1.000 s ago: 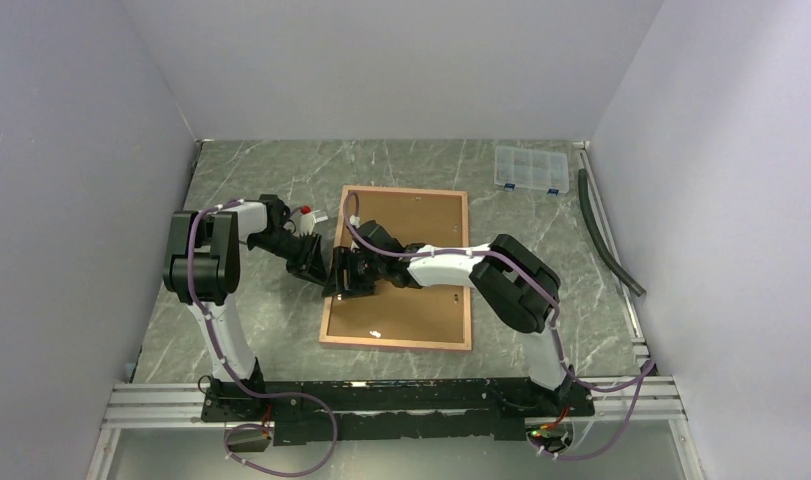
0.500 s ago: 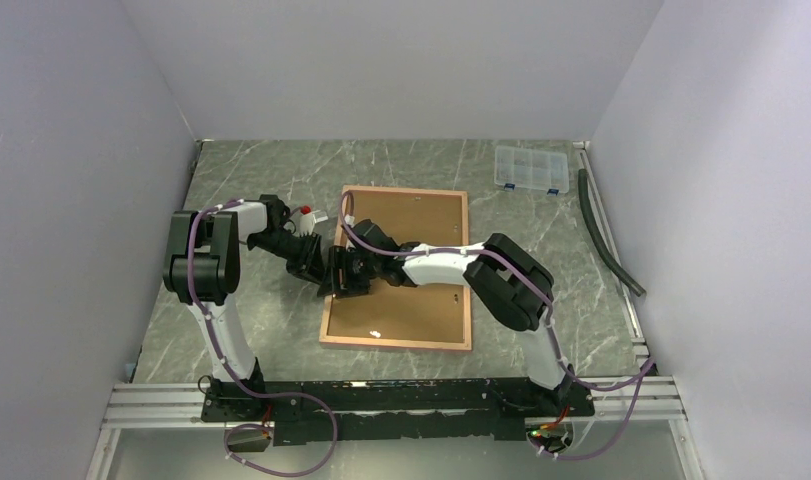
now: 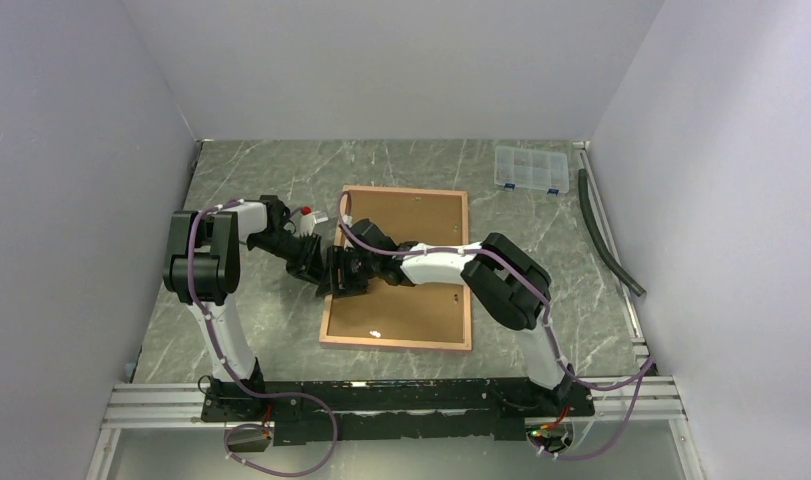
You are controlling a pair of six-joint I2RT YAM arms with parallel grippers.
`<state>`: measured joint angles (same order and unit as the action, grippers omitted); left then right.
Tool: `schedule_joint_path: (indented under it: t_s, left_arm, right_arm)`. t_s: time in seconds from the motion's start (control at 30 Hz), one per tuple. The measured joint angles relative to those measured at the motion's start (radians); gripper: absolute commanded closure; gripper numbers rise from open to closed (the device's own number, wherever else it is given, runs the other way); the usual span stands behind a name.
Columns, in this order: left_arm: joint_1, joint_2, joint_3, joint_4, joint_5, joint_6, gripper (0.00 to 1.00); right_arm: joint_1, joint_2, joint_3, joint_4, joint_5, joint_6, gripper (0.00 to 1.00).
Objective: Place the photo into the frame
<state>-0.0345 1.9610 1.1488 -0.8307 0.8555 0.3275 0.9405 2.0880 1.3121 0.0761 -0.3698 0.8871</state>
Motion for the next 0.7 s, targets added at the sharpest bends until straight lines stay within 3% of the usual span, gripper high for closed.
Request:
schedule_joint_path:
  t_s: [0.37,0.7]
  left_arm:
    - [0.0,0.0,0.008,-0.023,-0.008,0.01,0.75]
    - [0.0,0.0,0.012,-0.024,-0.014,0.011,0.76]
  right_arm:
    - [0.002,-0.023,-0.005,-0.012,0.0,-0.041,0.39]
    - [0.003,-0.076,-0.074,0.013,-0.007,-0.039,0.4]
